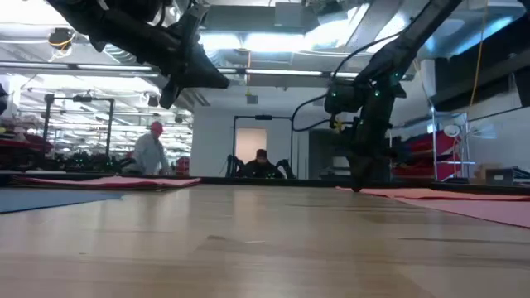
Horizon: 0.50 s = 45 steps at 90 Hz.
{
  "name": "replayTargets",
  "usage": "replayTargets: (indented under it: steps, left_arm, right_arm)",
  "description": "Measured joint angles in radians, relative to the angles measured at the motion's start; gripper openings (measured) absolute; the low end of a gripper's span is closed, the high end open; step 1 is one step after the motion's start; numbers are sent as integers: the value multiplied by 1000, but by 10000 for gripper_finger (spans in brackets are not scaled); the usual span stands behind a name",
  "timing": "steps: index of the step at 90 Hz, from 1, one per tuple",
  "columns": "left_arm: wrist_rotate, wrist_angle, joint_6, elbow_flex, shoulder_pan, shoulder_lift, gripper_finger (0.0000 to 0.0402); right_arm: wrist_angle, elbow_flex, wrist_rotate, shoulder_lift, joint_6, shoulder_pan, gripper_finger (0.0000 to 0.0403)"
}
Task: Organize paper
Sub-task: Stack the orange colored paper on top of the orange colored paper
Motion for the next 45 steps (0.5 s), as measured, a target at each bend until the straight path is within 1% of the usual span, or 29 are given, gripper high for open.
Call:
replayTargets:
  steps: [15, 45]
  left_arm:
    - [0, 0, 0, 0, 0, 0, 0]
    - [-1, 0, 0, 0, 0, 0, 0]
  right_arm:
    - [-56, 2, 27, -1, 23, -7, 1]
    - [-46, 9, 61, -12, 71, -17, 1]
